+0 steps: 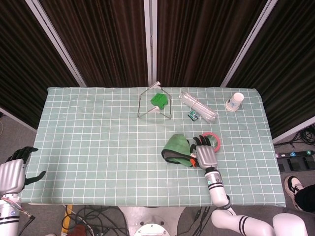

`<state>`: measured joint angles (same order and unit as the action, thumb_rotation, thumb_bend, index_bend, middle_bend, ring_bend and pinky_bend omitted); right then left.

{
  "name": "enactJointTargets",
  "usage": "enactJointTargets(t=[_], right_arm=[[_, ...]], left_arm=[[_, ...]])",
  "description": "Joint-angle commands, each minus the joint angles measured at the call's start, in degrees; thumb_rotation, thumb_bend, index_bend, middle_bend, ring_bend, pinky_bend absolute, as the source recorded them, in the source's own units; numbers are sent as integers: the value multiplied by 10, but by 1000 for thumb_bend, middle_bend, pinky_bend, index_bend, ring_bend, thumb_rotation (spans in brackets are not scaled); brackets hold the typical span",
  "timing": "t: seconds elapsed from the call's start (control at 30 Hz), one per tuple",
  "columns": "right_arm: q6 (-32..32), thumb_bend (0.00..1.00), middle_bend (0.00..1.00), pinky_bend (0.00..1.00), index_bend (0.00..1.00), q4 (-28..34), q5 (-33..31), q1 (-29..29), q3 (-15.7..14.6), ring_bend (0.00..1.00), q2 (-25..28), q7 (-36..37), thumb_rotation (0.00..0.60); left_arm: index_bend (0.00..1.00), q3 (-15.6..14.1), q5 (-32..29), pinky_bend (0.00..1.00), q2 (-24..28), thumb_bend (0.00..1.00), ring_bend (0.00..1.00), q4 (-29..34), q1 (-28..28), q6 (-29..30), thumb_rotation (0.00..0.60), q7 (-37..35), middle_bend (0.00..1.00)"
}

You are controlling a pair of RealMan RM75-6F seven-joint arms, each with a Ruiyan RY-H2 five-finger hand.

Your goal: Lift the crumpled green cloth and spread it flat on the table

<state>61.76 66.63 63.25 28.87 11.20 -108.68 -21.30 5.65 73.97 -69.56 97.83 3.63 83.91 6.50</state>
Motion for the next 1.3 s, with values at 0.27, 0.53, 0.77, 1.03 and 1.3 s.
enactJointTargets(t=[0.27,0.53,0.77,1.03,1.3], right_arm=[[3,299,177,0,564,-38,13,9,4,0,-25,13,600],[6,377,202,0,636,-55,20,8,1,0,-35,12,600],[31,572,237,0,718,-21,58,10,-1,0,-11,22,600],[62,625,254,0,739,90,121,29,6,2,74,-20,600],[49,628,253,0,736,180,168,86,48,0,148,-66,600]], left_arm=[[256,1,-1,294,0,39,200,-3,0,-2,600,-3,247],[257,1,-1,294,-1,39,200,-6,-1,-1,600,-6,247],[257,2,8,293,1,39,200,-4,3,-4,600,-16,247],[257,10,27,294,2,39,200,3,22,-18,600,-27,247],[257,22,45,294,9,39,200,19,78,-94,600,-75,247]])
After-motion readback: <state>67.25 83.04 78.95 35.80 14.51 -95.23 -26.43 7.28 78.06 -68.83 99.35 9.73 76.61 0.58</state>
